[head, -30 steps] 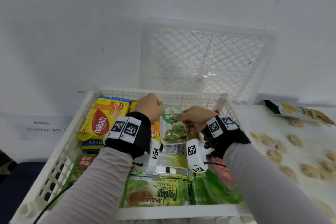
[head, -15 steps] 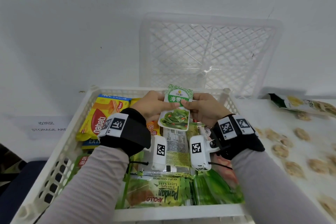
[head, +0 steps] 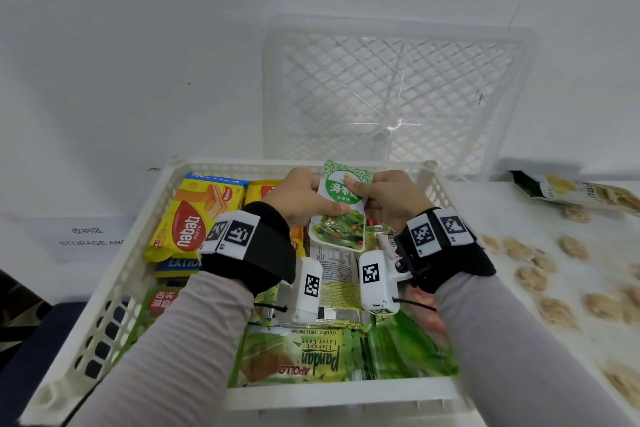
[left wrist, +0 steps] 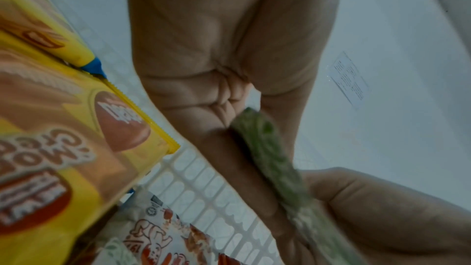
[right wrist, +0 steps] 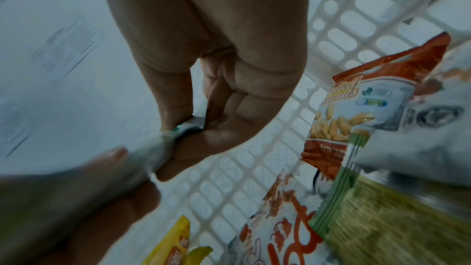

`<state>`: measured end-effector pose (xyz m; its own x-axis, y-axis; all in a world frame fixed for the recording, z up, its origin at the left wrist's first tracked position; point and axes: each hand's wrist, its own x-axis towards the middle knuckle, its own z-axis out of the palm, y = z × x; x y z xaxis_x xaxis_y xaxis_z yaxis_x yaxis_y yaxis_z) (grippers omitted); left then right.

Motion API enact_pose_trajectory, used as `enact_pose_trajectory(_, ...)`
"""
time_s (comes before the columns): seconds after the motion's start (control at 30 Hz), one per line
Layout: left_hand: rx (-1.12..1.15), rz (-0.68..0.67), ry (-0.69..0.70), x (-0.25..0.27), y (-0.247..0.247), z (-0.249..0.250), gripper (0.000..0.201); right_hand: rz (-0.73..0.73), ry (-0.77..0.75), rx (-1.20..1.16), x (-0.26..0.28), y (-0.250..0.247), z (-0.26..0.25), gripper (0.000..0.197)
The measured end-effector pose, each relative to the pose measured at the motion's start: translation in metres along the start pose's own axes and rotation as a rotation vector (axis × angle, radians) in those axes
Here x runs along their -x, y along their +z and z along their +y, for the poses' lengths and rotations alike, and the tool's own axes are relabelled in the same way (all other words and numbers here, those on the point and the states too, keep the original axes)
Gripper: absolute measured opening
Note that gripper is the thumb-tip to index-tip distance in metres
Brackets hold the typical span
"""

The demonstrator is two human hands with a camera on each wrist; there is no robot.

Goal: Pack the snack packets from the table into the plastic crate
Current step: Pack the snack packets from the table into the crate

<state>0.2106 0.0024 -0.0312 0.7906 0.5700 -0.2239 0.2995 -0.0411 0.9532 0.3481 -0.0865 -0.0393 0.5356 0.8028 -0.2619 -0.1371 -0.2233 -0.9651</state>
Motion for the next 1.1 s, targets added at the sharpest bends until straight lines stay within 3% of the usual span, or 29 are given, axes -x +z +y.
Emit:
enact_pose_trajectory(0.17,-0.066,-0.008,-0.013,0.002,0.0,0.0,0.014,-0.014,0.068,0.105,0.002,0.001,-0.003,0.02)
enact_pose_trajectory(0.23,-0.254,0.002,-0.02,0.003,-0.001,0.0,0.021,-0.065,0.143,0.098,0.002,-0.002,-0.003,0.016)
enact_pose_trajectory(0.3,-0.482,0.066,-0.025,0.005,-0.001,-0.001,0.042,-0.079,0.193,0.108,0.002,-0.004,-0.001,0.025)
enact_pose_trajectory(0.37,-0.653,0.164,0.049,0.007,-0.002,0.002,0.059,-0.069,0.203,0.251,0.002,-0.002,0.003,0.025)
enact_pose_trajectory(0.43,-0.817,0.182,0.144,0.009,0.0,0.007,0.06,-0.06,0.204,0.388,0.002,0.004,0.007,0.016)
enact_pose_trajectory(0.5,-1.027,0.065,0.153,0.013,0.007,0.011,0.046,-0.058,0.189,0.466,0.003,0.011,0.009,0.013)
enact_pose_trajectory(0.57,-1.258,-0.11,0.1,0.019,0.02,0.01,0.03,-0.063,0.169,0.566,0.001,0.014,0.012,0.026)
enact_pose_trajectory(0.6,-1.357,-0.186,0.063,0.021,0.026,0.007,0.032,-0.067,0.151,0.627,0.001,0.015,0.013,0.028)
enact_pose_trajectory(0.7,-1.579,-0.298,-0.03,0.021,0.036,-0.007,0.058,-0.052,0.068,0.797,0.001,0.018,0.013,0.024)
enact_pose_trajectory(0.83,-1.628,-0.276,-0.12,0.018,0.037,-0.018,0.078,0.018,-0.158,0.881,0.011,0.017,0.001,0.049)
enact_pose_trajectory(0.9,-1.648,-0.278,-0.164,0.017,0.038,-0.021,0.082,-0.093,-0.193,1.016,0.018,0.017,-0.003,0.056)
enact_pose_trajectory(1.0,-1.67,-0.318,-0.201,0.015,0.039,-0.022,0.082,-0.371,-0.089,1.318,0.024,0.028,0.0,0.061)
enact_pose_trajectory(1.1,-1.647,-0.324,-0.222,0.009,0.04,-0.027,0.083,-0.462,-0.053,1.429,0.023,0.036,0.005,0.054)
